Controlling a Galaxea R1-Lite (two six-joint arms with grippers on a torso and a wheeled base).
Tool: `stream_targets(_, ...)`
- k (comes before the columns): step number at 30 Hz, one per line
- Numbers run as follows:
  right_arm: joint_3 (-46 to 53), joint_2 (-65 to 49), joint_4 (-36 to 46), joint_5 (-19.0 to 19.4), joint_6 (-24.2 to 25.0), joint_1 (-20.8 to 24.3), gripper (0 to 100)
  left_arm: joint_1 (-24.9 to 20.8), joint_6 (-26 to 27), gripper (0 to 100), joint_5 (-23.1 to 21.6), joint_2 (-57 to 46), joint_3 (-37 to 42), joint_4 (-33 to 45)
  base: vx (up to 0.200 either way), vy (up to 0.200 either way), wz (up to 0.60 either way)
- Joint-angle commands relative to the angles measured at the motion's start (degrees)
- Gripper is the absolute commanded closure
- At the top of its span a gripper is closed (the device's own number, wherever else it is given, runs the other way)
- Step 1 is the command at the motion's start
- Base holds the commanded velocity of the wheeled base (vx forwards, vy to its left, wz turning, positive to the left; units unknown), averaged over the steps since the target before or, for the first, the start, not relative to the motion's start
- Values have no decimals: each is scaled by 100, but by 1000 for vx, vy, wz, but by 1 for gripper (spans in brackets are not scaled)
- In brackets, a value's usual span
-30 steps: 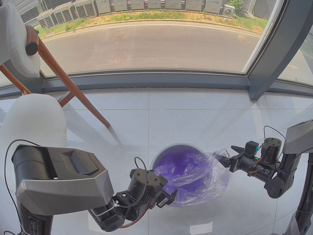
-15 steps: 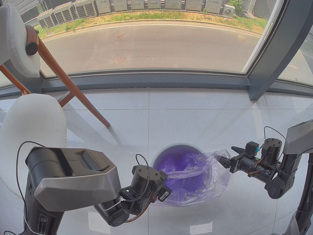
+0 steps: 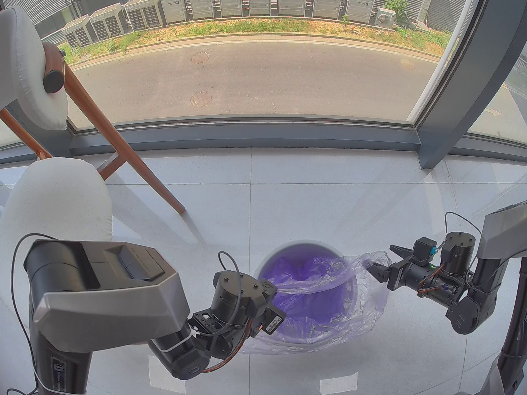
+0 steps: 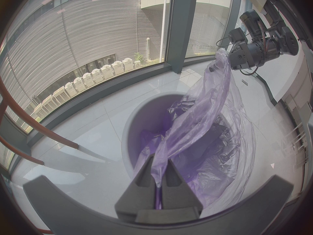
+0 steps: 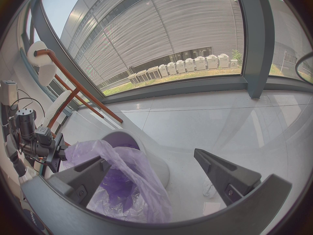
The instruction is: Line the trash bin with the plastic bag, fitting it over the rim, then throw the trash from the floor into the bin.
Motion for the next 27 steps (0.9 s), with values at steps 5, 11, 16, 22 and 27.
stream_targets(5,88,-35,-67,1,6,-4,0,8,-49,100,10,-42,-296,-20,160,0,0)
stream_targets(11,88,-26,-67,1,15,-4,0,17,-128,100,10,-16,-234,-20,200,0,0)
stream_targets(16,88,-35,-67,19,59,-4,0,17,-189,100,37,-34,-313,-46,200,0,0)
stream_targets(22,114,-35,-67,186,534,-30,0,-36,-1182,100,204,1,-586,-371,0,0,0)
stream_targets(27,8,97,-41,344,920,-30,0,192,-1262,100,195,-60,-489,68,0,0,0)
